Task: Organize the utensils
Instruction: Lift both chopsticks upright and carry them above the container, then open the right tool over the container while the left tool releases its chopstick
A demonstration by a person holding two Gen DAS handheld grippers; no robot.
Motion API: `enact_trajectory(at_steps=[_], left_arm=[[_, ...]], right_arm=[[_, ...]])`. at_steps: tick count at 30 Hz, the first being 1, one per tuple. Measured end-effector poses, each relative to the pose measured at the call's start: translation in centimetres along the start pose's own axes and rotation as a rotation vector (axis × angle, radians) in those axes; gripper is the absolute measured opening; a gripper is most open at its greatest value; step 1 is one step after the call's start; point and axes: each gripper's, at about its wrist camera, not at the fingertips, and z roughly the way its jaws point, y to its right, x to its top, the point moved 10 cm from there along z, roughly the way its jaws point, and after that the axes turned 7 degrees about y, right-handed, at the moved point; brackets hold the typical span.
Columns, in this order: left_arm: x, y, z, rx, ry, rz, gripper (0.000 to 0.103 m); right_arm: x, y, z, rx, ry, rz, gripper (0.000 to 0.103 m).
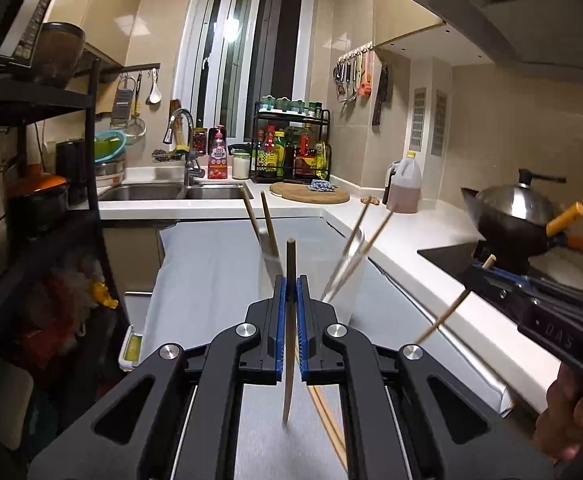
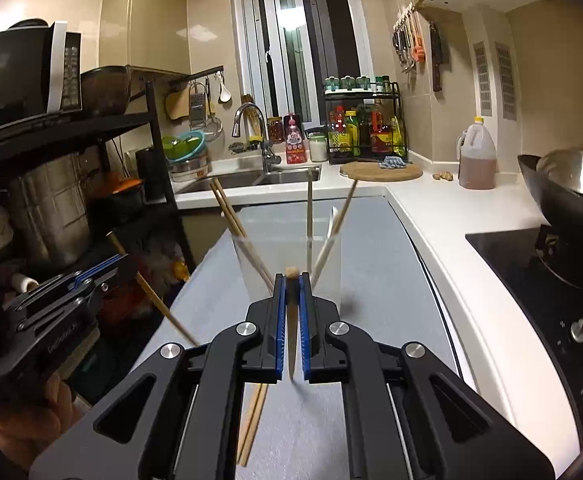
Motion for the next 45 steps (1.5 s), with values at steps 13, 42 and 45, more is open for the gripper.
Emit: enact_trajectory(at_steps=[13, 42, 45], left_arm=[[10.4, -0.1, 4.1, -0.074, -0.022, -0.032, 0.005], [7.1, 1.0, 16.9, -0.108, -0.146, -0.034, 0.013], [7.9, 0.9, 15.6, -0.102, -0.118, -0.033, 0.015]], right_arm=[[12.0, 1.7, 2.5, 0.024, 0.080, 0.023, 0.006], [11.5, 3.8, 14.3, 0.006, -0.053, -0.016, 0.038], [12.3, 4.3, 13.0, -0.016, -0.023, -0.024, 0.041]])
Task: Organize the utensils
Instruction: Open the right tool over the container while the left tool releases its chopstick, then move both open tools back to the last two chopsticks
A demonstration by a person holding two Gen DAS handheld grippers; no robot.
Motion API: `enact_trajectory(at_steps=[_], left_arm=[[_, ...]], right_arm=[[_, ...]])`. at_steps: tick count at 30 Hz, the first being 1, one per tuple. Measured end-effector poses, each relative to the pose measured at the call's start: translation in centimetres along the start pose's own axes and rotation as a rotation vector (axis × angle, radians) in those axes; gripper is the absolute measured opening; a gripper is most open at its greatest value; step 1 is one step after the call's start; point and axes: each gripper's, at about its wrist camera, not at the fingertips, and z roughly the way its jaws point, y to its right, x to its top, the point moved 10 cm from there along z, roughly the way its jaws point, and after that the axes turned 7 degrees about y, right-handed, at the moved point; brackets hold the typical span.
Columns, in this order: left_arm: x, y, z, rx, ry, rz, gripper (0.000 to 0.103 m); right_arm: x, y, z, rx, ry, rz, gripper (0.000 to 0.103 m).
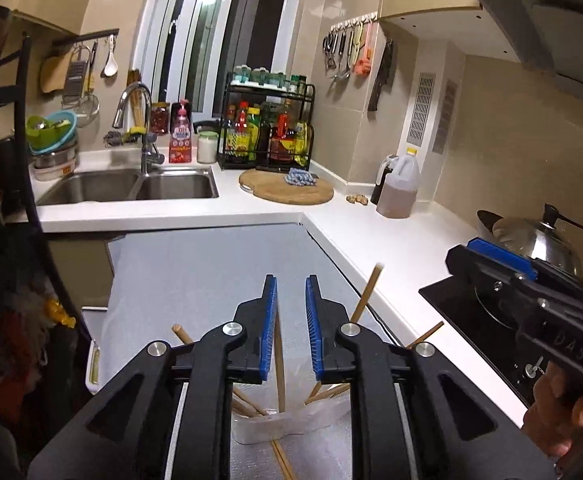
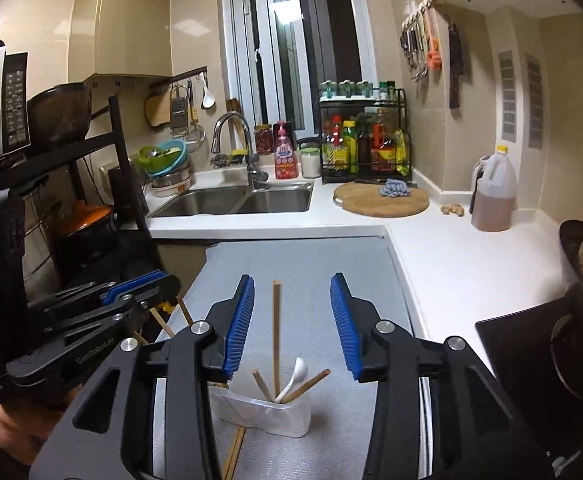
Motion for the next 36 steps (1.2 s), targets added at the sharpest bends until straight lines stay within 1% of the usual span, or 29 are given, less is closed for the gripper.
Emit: enact_trajectory(at_steps=[5, 8, 11, 14, 17, 21, 23, 25, 27, 29, 30, 32, 34, 36], left_arm=[[1.1, 0.4, -4.0, 0.011, 0.071, -0.002, 0.015], [0.3, 0.4, -6.6, 0.032, 0.097, -0.009, 0.015], [-1.8, -0.1, -8.6, 0.078, 0.097, -0.009, 0.015], [-4.7, -0.8, -10.0, 0.130, 0.073, -0.015, 0.015], [-7.7, -1.2, -11.2, 0.158, 0.049, -0.033, 0.015], [-11.3, -1.5, -12.2, 0.186, 0.023, -0.038, 0.015], [-13.1, -1.6, -12.6, 0.188, 0.009, -0.049, 0.015], [-14.6, -1.8, -13.1, 0.199, 0.001, -0.056, 0.015], [-16.5, -2.0, -13.3, 0.207, -0.007, -0.066, 0.015], [-18.4, -2.3, -13.5, 0.218, -0.014, -0.064, 0.015], [-19.1, -2.4, -13.6, 0.224, -0.013, -0.060, 0.015], [-21.7, -2.6, -13.7, 0.246, -0.017, -0.053, 0.015], [-24.3, -3.0, -13.7, 0.258, -0.043, -0.065, 0.015], [-27.5, -3.3, -13.7, 0.264, -0.087, -0.092, 0.015]], right_arm=[[1.9, 0.8, -3.6, -0.031, 0.084, -0.003, 0.041], [2.1, 1.0, -6.6, -0.050, 0.145, 0.012, 0.041], [0.9, 0.7, -9.3, -0.068, 0.186, 0.016, 0.041], [-2.0, 0.3, -11.2, -0.077, 0.194, 0.028, 0.041], [-5.7, 0.1, -11.8, -0.073, 0.156, 0.048, 0.041], [-11.0, -0.2, -11.7, -0.079, 0.073, 0.057, 0.040], [-12.8, -0.3, -11.7, -0.073, 0.044, 0.065, 0.039], [-14.8, -0.6, -11.8, -0.068, 0.024, 0.061, 0.033], [-16.5, -1.1, -11.7, -0.055, 0.010, 0.061, 0.015], [-18.1, -1.4, -11.5, -0.047, -0.001, 0.066, 0.005], [-19.0, -1.7, -11.3, -0.039, -0.011, 0.072, 0.005], [-20.9, -2.6, -10.7, -0.026, -0.040, 0.066, 0.005], [-22.6, -3.4, -10.3, -0.010, -0.073, 0.059, 0.005], [-24.6, -4.4, -9.9, 0.010, -0.112, 0.056, 0.006]])
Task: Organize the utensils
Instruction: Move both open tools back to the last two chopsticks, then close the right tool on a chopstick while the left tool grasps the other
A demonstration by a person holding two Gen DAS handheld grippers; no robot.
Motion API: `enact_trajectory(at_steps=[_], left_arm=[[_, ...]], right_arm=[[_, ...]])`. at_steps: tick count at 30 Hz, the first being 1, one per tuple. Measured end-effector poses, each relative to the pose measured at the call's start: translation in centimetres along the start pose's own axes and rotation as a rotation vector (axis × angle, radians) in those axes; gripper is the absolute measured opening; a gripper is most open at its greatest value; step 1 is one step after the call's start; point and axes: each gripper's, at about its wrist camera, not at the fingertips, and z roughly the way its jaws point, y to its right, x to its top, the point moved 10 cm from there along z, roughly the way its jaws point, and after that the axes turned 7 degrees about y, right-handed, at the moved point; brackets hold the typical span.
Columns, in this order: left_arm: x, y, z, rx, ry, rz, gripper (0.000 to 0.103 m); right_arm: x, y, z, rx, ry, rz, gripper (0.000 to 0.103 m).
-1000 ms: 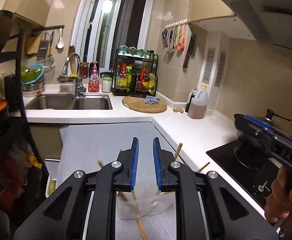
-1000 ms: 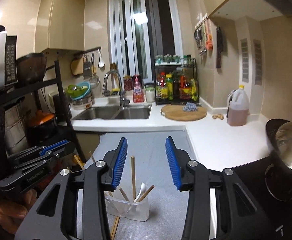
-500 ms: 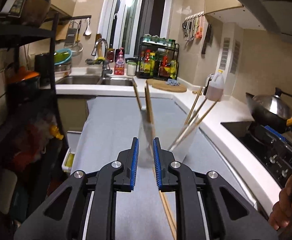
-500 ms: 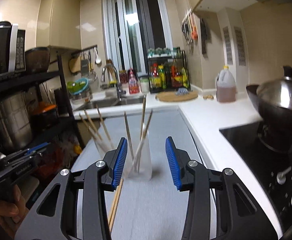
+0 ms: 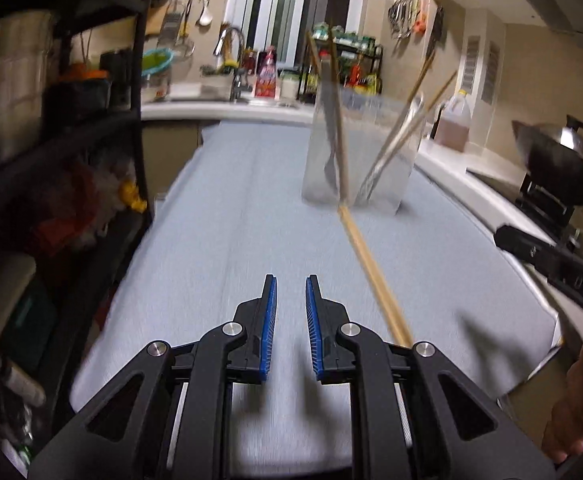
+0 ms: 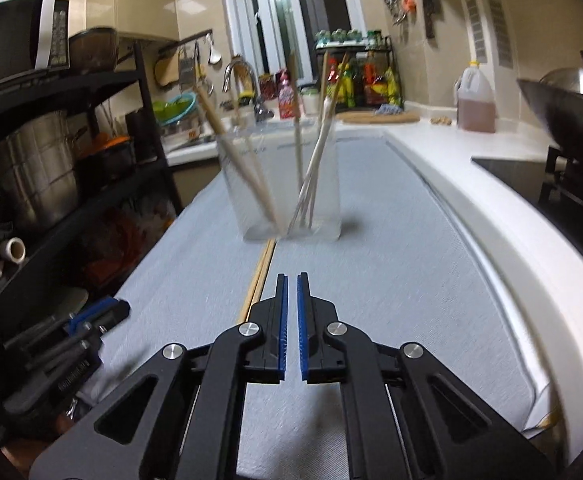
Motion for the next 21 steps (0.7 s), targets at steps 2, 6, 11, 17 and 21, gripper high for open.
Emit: enact_trajectory(at_steps=[2, 6, 11, 17, 21], left_arm=[[-2.0, -0.2, 0.0, 0.014, -0.022, 0.014, 0.015], [-3.3, -0.5, -0.5, 0.025, -0.004, 0.055, 0.015], [-3.4, -1.0, -0.9, 0.037, 0.012, 0.055, 0.015], [-3.7, -0.8, -1.1, 0.030, 0.019, 0.053, 0.015], [-3.8, -0.8, -1.0, 0.029, 0.020, 0.052, 0.015]], right_arm=[[-1.6, -0.8, 0.6, 0.023, -0.037, -0.004, 0.007], [-4.0, -2.3, 1.9, 0.056, -0.102, -0.010, 0.007], [-6.0, -3.5, 3.1, 0.077, -0.160, -0.007, 0.007], [-7.4, -4.3, 4.2, 0.081, -0.213, -0.026, 0.011], [-7.9, -4.5, 4.4, 0.081, -0.228, -0.029, 0.016]])
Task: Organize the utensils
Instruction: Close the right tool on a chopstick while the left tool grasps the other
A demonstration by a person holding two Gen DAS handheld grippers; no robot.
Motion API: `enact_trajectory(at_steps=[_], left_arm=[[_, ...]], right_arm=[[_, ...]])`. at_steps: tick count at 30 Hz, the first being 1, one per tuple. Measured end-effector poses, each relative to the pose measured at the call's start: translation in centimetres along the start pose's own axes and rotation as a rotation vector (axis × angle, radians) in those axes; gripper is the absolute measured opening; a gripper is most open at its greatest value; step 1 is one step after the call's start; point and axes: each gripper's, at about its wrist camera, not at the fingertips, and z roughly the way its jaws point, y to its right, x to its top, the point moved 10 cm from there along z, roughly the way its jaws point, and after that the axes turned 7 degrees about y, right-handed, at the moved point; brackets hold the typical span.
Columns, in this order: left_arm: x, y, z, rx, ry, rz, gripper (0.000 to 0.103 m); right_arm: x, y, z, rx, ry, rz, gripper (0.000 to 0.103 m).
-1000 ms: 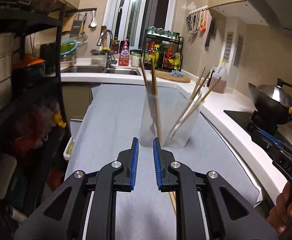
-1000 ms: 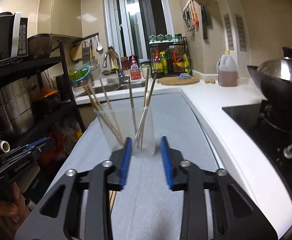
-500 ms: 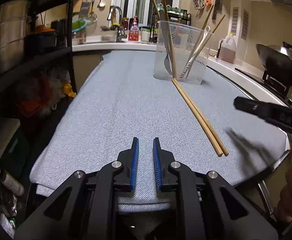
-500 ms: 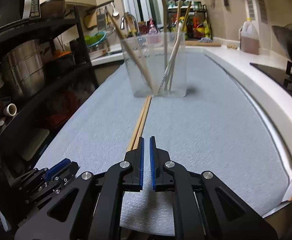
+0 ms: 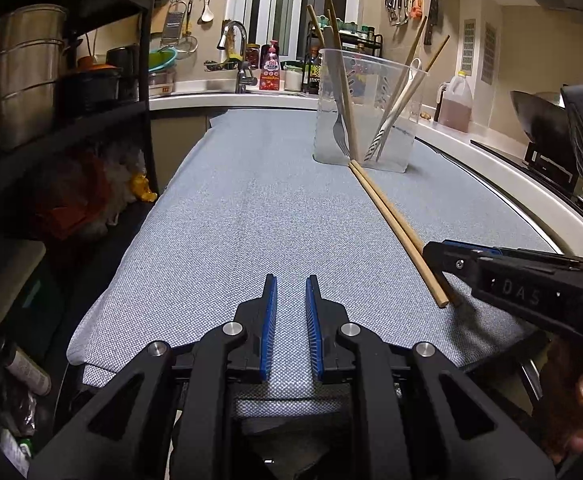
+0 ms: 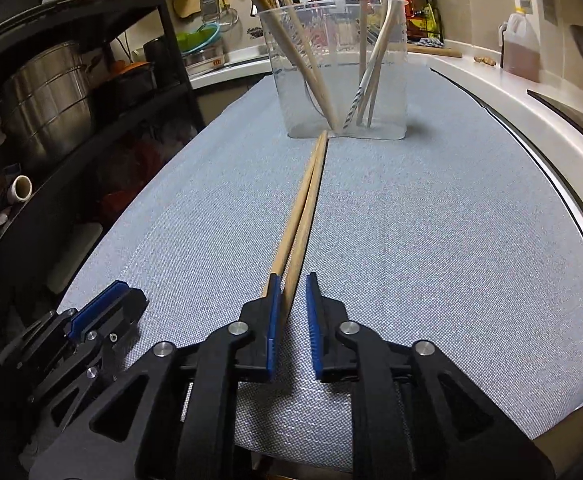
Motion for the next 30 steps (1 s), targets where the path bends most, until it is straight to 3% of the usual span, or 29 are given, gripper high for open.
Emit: enact_trajectory(at_steps=[6, 10, 14, 16, 19, 25, 28, 30], left_arm=[[0.0, 0.0, 0.1, 0.003, -0.003, -0.004, 0.015], [0.4, 0.1, 0.2, 0.004, -0.012, -0.013, 0.015], [0.6, 2.7, 0.7, -0.046, -0.035, 0.016, 0.015], [0.8, 4.7, 0.9, -0.082, -0.036, 0.042, 0.020], [1.3, 7.0, 1.3, -0.122, -0.037, 0.055, 0.039], [0.5, 9.8, 2.8, -0.130, -0.070, 0.113, 0.039], [0.2, 9.7, 2.6, -0.101, -0.062, 0.152, 0.028], [0.2, 9.0, 2.3, -0.089, -0.057, 0.147, 0.013]], right_arm=[[-0.1, 0.5, -0.3, -0.019, -0.006, -0.020, 0.007], [-0.1, 2.3, -0.9, -0.063, 0.005, -0.007, 0.006], [-0.3, 4.4, -1.9, -0.101, 0.026, 0.020, 0.006], [-0.4, 5.6, -2.5, -0.125, 0.041, 0.027, 0.006], [-0.6, 7.3, -3.2, -0.157, 0.053, 0.042, 0.006], [-0.7, 8.8, -3.6, -0.180, 0.064, 0.058, 0.008], [-0.9, 8.6, -3.6, -0.176, 0.070, 0.055, 0.009], [-0.8, 8.5, -3.5, -0.178, 0.074, 0.046, 0.009]])
